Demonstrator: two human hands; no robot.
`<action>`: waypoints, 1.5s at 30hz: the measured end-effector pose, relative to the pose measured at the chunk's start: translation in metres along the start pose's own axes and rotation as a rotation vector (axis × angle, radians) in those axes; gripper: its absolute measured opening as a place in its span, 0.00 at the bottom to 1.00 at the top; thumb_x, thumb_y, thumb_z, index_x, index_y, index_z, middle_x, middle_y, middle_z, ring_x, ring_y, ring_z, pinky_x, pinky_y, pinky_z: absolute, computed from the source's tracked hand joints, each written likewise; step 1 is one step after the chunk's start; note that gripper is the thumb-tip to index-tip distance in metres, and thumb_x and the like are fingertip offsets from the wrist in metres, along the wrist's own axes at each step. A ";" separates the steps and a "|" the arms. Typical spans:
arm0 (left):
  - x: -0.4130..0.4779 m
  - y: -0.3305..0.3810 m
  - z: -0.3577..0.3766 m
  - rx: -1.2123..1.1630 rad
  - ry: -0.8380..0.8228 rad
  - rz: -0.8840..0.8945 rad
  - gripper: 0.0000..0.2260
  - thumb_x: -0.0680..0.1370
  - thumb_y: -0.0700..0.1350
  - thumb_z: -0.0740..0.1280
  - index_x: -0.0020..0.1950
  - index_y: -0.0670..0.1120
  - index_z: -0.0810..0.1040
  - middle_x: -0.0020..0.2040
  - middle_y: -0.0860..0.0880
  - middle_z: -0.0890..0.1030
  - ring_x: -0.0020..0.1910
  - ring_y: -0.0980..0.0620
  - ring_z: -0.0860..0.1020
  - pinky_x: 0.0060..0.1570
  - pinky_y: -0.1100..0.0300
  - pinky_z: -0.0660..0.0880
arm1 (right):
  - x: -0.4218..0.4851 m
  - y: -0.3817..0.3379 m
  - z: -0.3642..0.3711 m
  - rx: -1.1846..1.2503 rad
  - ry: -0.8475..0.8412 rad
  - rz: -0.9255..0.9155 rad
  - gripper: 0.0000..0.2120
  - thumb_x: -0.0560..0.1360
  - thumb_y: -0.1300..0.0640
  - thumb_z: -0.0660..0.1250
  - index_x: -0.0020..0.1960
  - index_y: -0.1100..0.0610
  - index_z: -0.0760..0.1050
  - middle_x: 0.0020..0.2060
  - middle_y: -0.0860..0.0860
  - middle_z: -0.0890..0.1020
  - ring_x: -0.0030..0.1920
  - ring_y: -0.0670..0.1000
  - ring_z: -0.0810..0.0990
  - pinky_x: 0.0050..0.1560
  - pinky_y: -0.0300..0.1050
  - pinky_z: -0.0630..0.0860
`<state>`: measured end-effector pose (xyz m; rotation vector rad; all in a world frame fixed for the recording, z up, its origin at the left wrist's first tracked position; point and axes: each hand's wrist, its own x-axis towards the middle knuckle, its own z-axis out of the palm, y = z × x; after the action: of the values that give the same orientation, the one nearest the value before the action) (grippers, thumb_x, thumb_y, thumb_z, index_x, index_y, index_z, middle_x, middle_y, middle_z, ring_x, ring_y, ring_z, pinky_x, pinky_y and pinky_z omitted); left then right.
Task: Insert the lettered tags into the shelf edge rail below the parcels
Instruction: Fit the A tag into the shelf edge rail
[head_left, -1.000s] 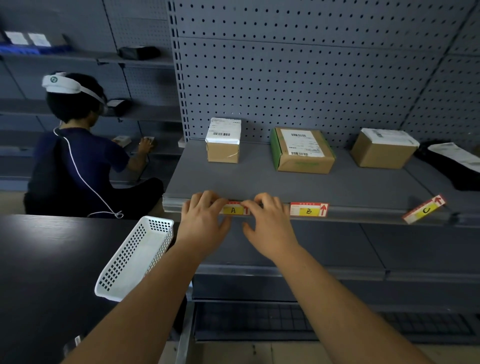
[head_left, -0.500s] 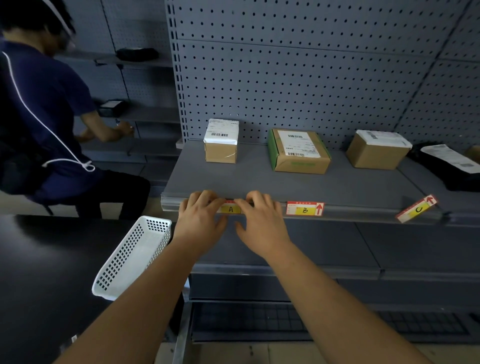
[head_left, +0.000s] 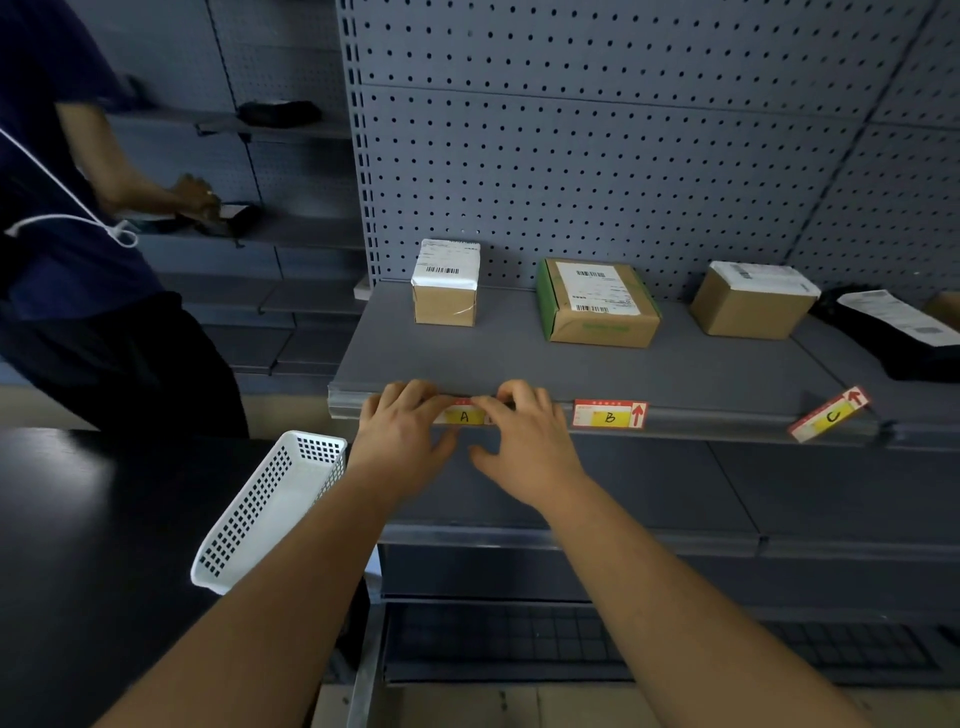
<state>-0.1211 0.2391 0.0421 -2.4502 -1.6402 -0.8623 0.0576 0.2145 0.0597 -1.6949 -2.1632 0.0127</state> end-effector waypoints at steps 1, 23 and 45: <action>-0.001 0.001 -0.001 -0.003 0.002 0.006 0.18 0.74 0.58 0.62 0.60 0.53 0.77 0.57 0.52 0.75 0.56 0.48 0.72 0.57 0.47 0.68 | -0.003 0.003 -0.004 0.036 0.014 0.009 0.27 0.72 0.44 0.68 0.70 0.47 0.69 0.58 0.48 0.68 0.59 0.52 0.67 0.61 0.48 0.65; 0.027 0.129 0.049 -0.147 -0.046 0.074 0.16 0.75 0.50 0.67 0.61 0.48 0.76 0.58 0.49 0.77 0.58 0.47 0.73 0.61 0.48 0.68 | -0.057 0.149 -0.052 0.117 0.099 0.208 0.20 0.73 0.49 0.68 0.64 0.50 0.75 0.54 0.49 0.73 0.56 0.51 0.72 0.57 0.51 0.74; 0.037 0.162 0.070 -0.076 0.032 0.019 0.14 0.73 0.48 0.69 0.57 0.47 0.77 0.52 0.47 0.75 0.52 0.45 0.73 0.54 0.47 0.72 | -0.053 0.159 -0.060 0.085 0.071 0.109 0.21 0.74 0.48 0.68 0.66 0.49 0.72 0.54 0.47 0.72 0.55 0.50 0.70 0.59 0.49 0.72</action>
<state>0.0582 0.2251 0.0406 -2.4838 -1.5995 -0.9732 0.2342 0.1942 0.0606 -1.7367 -1.9890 0.0718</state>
